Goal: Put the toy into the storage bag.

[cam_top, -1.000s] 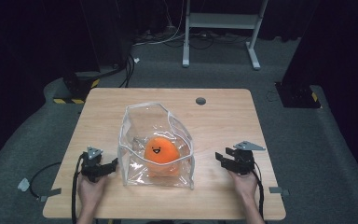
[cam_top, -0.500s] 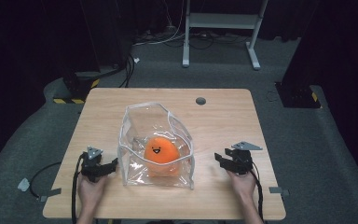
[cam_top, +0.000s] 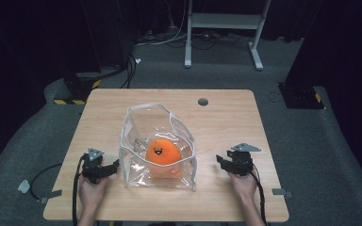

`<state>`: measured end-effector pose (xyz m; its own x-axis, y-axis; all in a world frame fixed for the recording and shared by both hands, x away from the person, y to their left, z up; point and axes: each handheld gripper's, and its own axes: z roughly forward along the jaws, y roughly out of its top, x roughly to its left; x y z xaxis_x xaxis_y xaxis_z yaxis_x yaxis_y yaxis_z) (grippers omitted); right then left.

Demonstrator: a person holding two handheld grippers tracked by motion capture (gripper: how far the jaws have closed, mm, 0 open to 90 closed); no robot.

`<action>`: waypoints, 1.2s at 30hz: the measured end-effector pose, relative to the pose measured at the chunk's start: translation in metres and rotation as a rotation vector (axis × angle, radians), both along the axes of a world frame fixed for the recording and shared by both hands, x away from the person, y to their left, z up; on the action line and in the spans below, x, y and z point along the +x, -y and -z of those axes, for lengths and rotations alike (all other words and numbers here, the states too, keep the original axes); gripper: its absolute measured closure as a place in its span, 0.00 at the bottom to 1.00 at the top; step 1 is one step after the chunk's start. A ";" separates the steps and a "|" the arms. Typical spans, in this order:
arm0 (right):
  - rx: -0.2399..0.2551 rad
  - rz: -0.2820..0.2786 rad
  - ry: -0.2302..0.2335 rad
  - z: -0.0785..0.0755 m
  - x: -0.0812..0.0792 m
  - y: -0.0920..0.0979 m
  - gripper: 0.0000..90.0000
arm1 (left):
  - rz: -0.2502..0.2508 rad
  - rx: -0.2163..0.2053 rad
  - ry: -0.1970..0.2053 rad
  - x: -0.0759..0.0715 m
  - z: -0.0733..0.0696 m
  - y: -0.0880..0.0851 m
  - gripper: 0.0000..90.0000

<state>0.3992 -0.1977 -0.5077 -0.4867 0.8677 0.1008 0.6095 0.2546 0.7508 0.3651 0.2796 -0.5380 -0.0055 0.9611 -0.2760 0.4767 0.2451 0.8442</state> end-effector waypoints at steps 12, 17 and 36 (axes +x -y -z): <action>-0.047 0.014 0.002 0.009 0.004 -0.005 0.50 | 0.000 0.000 0.000 0.000 0.000 0.000 0.25; -0.055 0.023 0.002 0.011 0.005 -0.006 0.50 | -0.001 0.000 0.000 0.000 0.000 0.000 0.25; -0.121 0.037 0.025 0.015 0.011 -0.009 0.44 | -0.001 -0.001 0.000 0.000 0.000 0.000 0.25</action>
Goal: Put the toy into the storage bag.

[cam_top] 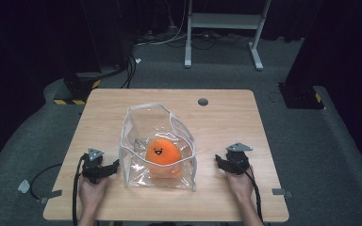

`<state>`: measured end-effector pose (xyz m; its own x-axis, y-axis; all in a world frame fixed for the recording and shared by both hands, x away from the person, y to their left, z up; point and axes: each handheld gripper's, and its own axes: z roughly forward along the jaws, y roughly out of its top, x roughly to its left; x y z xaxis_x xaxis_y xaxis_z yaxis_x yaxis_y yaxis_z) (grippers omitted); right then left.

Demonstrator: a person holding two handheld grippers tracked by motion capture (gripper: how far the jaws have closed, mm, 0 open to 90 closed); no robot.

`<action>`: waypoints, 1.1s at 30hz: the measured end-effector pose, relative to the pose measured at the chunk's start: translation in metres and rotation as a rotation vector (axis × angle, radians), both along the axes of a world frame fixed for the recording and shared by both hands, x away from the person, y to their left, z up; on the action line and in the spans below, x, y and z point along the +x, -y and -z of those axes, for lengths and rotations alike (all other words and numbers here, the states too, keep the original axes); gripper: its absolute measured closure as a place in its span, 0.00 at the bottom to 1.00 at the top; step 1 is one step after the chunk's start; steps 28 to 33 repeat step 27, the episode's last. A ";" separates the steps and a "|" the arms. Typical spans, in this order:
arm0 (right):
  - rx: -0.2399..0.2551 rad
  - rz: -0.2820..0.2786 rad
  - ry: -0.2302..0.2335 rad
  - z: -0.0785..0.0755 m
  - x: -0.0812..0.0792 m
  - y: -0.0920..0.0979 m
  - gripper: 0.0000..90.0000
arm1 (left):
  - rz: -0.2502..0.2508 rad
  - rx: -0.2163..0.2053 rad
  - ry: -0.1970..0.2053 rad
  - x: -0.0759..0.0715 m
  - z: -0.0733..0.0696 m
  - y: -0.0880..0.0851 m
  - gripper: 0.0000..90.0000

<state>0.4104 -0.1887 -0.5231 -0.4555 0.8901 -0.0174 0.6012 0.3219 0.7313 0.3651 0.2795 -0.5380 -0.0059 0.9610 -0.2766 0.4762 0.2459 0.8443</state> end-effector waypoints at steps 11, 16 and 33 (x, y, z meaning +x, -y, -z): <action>0.001 0.002 -0.003 0.000 0.001 0.000 0.41 | 0.001 0.002 -0.001 0.000 0.000 0.000 0.25; 0.001 0.002 -0.004 0.000 0.001 0.000 0.41 | 0.001 0.003 -0.001 0.000 0.000 0.000 0.25; 0.003 -0.002 -0.005 0.000 0.001 0.001 0.40 | 0.002 0.003 -0.002 0.000 0.000 0.000 0.25</action>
